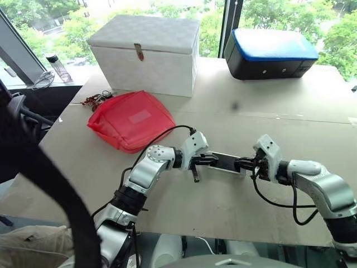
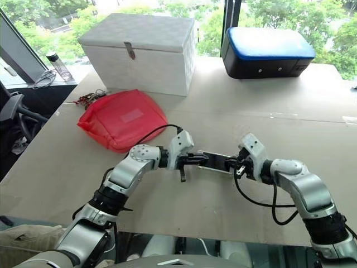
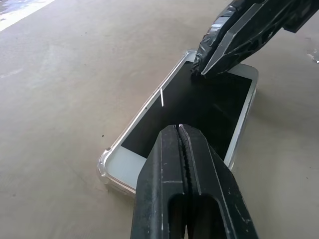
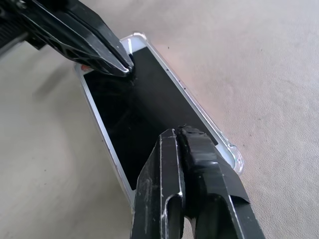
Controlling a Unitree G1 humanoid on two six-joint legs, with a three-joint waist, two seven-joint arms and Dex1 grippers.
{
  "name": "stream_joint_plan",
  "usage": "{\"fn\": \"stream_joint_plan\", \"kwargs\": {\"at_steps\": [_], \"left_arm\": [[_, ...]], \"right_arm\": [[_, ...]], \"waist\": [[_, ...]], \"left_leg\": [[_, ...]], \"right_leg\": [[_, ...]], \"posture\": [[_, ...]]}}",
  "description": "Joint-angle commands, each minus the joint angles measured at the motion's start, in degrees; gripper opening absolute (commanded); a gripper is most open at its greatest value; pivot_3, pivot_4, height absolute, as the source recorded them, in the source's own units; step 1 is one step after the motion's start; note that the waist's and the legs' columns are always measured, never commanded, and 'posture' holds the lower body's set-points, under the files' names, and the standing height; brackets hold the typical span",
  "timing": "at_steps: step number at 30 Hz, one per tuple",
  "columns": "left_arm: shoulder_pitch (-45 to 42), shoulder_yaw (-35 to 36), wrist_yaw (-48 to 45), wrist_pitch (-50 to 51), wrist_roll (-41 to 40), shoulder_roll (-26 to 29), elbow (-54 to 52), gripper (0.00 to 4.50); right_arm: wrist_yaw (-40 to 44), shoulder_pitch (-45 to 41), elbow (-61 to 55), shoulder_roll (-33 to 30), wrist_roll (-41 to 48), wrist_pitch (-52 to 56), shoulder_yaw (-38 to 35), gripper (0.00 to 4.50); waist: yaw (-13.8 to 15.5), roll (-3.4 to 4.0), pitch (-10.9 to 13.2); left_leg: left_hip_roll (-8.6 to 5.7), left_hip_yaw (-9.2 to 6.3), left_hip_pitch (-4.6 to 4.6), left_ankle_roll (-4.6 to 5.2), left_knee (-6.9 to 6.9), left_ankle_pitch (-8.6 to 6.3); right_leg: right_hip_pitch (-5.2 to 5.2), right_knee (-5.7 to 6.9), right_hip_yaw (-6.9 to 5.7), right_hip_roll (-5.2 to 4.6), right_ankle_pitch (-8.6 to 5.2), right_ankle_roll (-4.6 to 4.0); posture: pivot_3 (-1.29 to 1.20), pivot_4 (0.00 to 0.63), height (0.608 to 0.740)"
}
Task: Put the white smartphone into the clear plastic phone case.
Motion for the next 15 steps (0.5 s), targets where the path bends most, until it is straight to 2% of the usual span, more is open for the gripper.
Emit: {"fn": "stream_joint_plan", "kwargs": {"at_steps": [1,7,15], "left_arm": [[1.4,-0.8,0.3,1.4,0.5,0.3,0.3,0.04],[1.4,-0.8,0.2,1.3,0.5,0.5,0.4,0.04],[1.4,-1.0,0.2,0.5,0.8,0.4,1.3,0.04]], "right_arm": [[0.9,2.0,-3.4,-1.7,2.9,1.0,-3.7,0.00],[1.3,3.6,-8.1,-5.7,4.8,3.4,-4.1,0.00],[1.3,4.6,-6.7,-10.5,0.4,3.7,3.7,0.00]], "waist": [[0.2,0.22,0.2],[1.0,0.34,0.6],[1.1,0.27,0.6]], "left_leg": [[0.00,0.00,-0.05,0.00,-0.05,0.00],[-0.02,0.00,-0.12,0.00,-0.13,0.00],[-0.03,0.02,-0.10,0.01,-0.07,0.00]], "right_leg": [[-0.05,0.00,-0.04,0.01,0.08,0.15],[-0.10,-0.10,-0.08,0.17,0.06,0.18],[-0.03,-0.15,-0.06,0.46,0.04,0.24]], "posture": [[0.00,0.150,0.740],[0.00,0.150,0.740],[0.00,0.150,0.740]]}}
